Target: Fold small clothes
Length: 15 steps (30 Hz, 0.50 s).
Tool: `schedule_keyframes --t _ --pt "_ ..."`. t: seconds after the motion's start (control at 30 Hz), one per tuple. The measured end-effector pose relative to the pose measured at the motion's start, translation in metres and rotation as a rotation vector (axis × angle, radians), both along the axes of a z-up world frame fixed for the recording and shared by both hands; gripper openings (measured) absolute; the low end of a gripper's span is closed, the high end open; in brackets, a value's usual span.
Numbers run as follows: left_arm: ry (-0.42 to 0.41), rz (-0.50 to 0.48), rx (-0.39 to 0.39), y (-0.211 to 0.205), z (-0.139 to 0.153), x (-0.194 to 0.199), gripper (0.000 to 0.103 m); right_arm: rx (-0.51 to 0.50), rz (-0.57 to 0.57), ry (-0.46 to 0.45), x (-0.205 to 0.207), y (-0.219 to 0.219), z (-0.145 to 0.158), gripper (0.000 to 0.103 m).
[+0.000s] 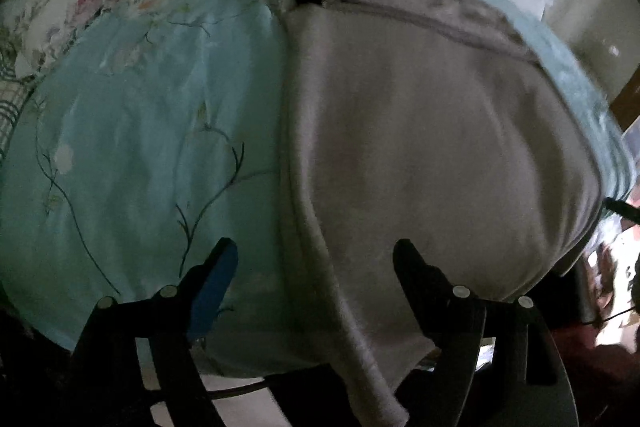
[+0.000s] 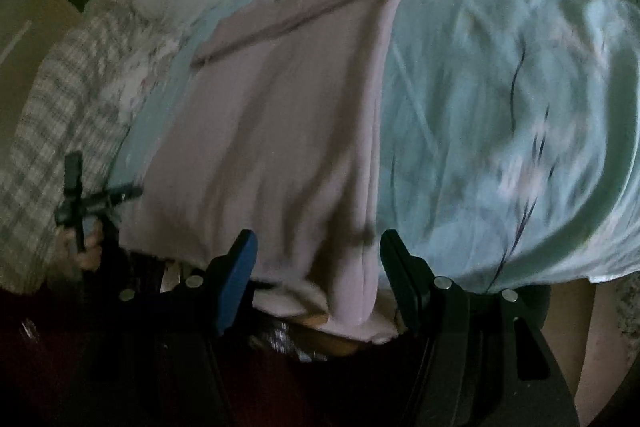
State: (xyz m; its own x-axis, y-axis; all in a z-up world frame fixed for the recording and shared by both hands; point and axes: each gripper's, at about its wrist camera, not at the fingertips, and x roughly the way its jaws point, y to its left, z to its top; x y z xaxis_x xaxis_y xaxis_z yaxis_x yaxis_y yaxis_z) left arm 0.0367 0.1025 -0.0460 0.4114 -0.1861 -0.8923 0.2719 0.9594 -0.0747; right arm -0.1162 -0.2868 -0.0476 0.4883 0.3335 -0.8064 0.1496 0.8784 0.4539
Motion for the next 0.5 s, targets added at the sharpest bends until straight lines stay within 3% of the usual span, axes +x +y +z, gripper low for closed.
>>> schedule_keyframes --t 0.1,0.23,0.37,0.4,0.43,0.47,0.5 --pt "0.038 -0.039 -0.008 0.003 -0.015 -0.014 0.080 0.005 0.037 0.037 -0.004 0.010 -0.023 0.066" --pt "0.007 -0.124 0.045 0.001 -0.023 -0.030 0.080 0.028 0.074 0.059 0.003 0.022 -0.047 0.066" --pt "0.056 -0.177 -0.005 0.003 -0.031 -0.042 0.074 0.035 0.116 0.026 0.012 0.033 -0.059 0.065" --pt "0.087 -0.181 -0.022 0.005 -0.036 -0.043 0.064 0.034 0.116 0.019 0.012 0.033 -0.059 0.057" --pt "0.085 -0.180 -0.018 0.004 -0.038 -0.045 0.063 0.031 0.111 0.016 0.012 0.033 -0.061 0.049" --pt "0.065 -0.188 -0.012 0.004 -0.038 -0.048 0.063 0.033 0.102 0.018 0.012 0.031 -0.062 0.036" --pt "0.056 -0.200 -0.006 0.003 -0.038 -0.050 0.060 0.033 0.091 0.023 0.010 0.028 -0.064 0.032"
